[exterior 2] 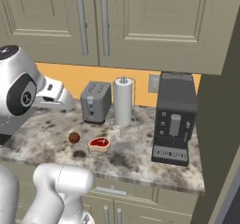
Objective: Open the fridge, remove the apple, tomato, and steak, and place them on any counter.
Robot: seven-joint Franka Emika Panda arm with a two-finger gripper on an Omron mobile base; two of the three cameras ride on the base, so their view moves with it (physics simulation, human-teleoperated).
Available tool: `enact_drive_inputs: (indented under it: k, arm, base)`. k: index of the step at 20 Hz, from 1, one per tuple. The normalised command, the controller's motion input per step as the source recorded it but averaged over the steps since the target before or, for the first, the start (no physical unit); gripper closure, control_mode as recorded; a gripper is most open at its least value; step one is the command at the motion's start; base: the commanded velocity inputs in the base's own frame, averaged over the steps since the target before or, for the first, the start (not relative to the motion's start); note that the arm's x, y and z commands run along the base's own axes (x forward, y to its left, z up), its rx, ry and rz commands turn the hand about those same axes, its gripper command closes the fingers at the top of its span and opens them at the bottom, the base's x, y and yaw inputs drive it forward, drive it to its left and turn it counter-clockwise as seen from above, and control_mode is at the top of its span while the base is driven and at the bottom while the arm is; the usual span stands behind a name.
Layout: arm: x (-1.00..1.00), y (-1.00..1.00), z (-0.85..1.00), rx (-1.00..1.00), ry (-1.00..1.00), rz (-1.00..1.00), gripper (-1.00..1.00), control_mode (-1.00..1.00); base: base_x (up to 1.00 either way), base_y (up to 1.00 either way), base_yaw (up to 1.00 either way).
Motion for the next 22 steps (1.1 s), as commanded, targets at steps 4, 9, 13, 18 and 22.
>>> enact_drive_inputs:
  k: [4, 9, 13, 18, 22]
  arm:
    - [-0.36, -0.47, 0.47, 0.02, 0.0, 0.17, -1.0, -1.0]
    - [-0.34, -0.05, -0.06, 0.0, 0.0, 0.22, -1.0, -1.0]
    - [-0.56, 0.04, -0.11, -0.01, -0.03, 0.1, -1.0, -1.0]
    - [-0.63, 0.0, 0.0, 0.0, -0.18, 0.0, -1.0, -1.0]
    - [-0.46, 0.0, 0.1, 0.0, -0.16, -0.08, -1.0, -1.0]
  base:
    - [0.0, 0.0, 0.0]
    - [0.0, 0.0, 0.0]
    - [0.0, 0.0, 0.0]
    - [0.0, 0.0, 0.0]
    - [0.0, 0.0, 0.0]
